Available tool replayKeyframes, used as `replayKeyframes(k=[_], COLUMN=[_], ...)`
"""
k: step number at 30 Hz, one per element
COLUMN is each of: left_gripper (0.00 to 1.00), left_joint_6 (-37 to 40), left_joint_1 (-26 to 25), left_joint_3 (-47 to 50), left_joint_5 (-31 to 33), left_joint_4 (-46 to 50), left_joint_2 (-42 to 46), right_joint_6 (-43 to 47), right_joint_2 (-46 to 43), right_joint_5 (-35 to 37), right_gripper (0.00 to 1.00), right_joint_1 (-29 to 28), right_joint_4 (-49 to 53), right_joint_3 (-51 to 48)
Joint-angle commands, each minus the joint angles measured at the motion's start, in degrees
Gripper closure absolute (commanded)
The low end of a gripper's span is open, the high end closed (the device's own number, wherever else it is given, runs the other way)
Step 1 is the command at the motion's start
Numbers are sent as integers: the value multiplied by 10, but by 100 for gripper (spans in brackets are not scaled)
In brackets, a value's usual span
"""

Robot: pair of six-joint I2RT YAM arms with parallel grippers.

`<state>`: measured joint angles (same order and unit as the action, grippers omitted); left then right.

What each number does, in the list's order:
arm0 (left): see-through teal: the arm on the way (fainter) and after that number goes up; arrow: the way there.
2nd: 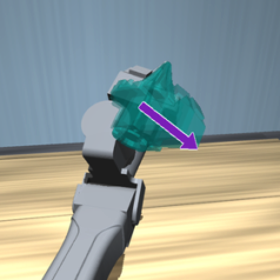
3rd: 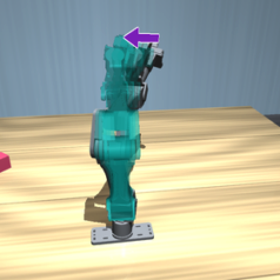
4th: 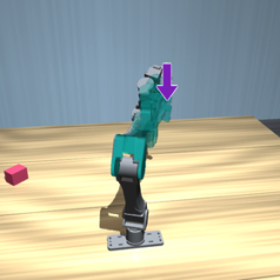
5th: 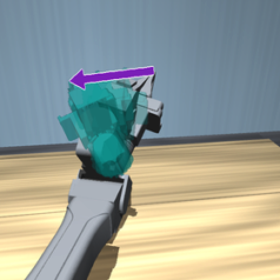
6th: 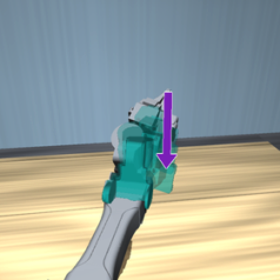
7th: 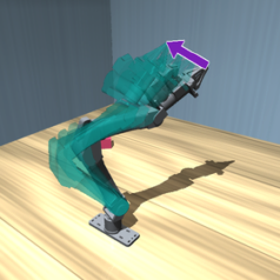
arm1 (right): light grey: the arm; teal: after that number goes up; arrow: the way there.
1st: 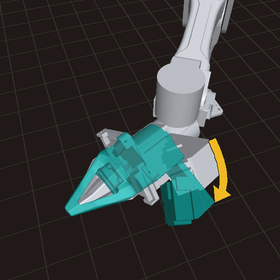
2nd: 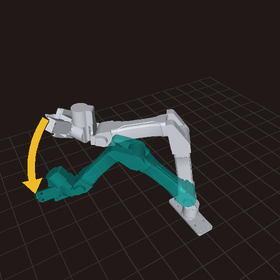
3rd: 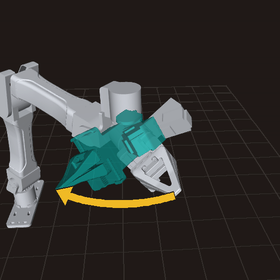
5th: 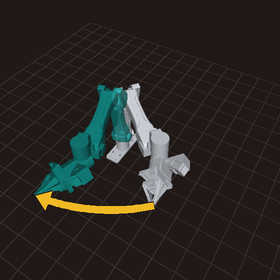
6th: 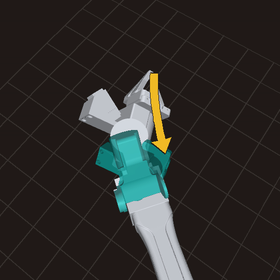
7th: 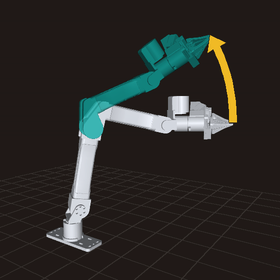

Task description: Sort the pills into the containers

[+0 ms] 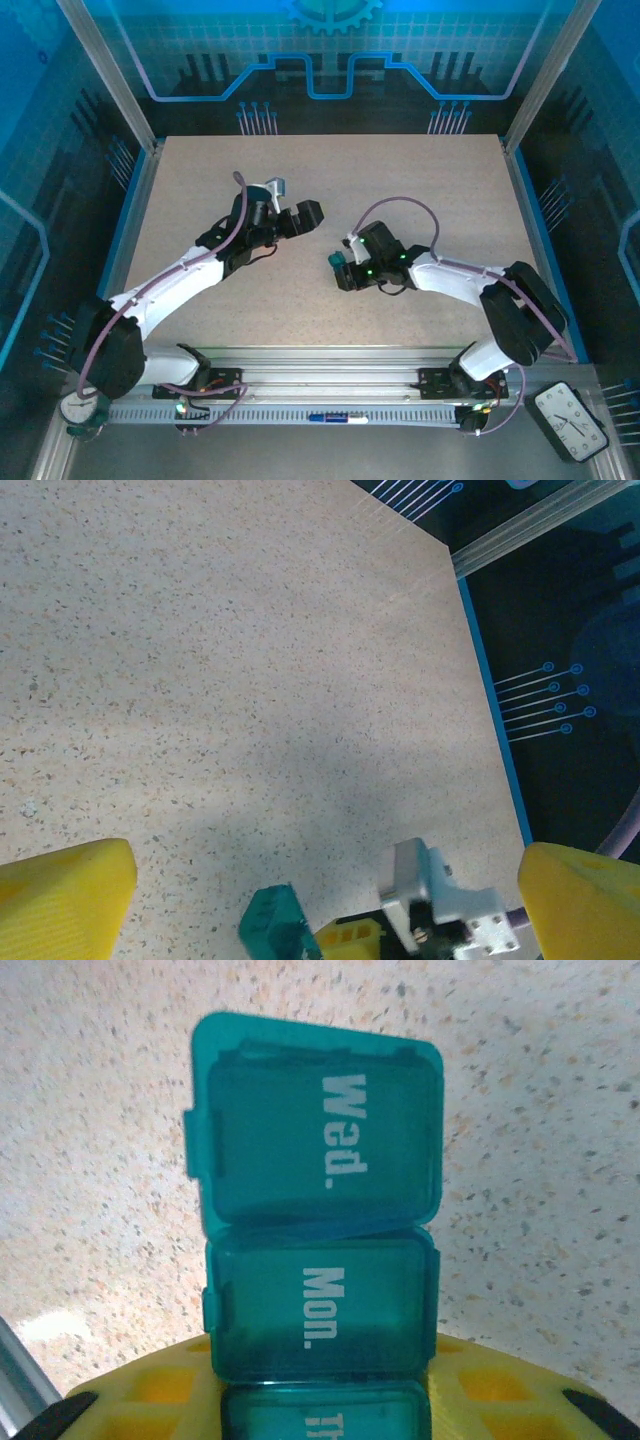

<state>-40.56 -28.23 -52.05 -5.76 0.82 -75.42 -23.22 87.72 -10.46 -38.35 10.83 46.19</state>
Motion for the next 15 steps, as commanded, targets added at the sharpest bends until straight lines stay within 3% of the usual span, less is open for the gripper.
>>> replayKeyframes(k=[1, 12, 15], left_gripper=[1, 1, 1], left_joint_6=[8, 0, -2], left_joint_1=[5, 5, 5], left_joint_3=[14, 15, 16], left_joint_5=[-2, -9, -12], left_joint_4=[4, -4, -7], left_joint_2=[17, 17, 16], right_joint_6=[42, 68, 63], right_joint_2=[26, 80, 80], right_joint_5=[38, 99, 107], right_gripper=[67, 63, 41], right_joint_1=[-19, -50, -52], right_joint_4=[59, 120, 135], right_joint_3=[24, 61, 61])
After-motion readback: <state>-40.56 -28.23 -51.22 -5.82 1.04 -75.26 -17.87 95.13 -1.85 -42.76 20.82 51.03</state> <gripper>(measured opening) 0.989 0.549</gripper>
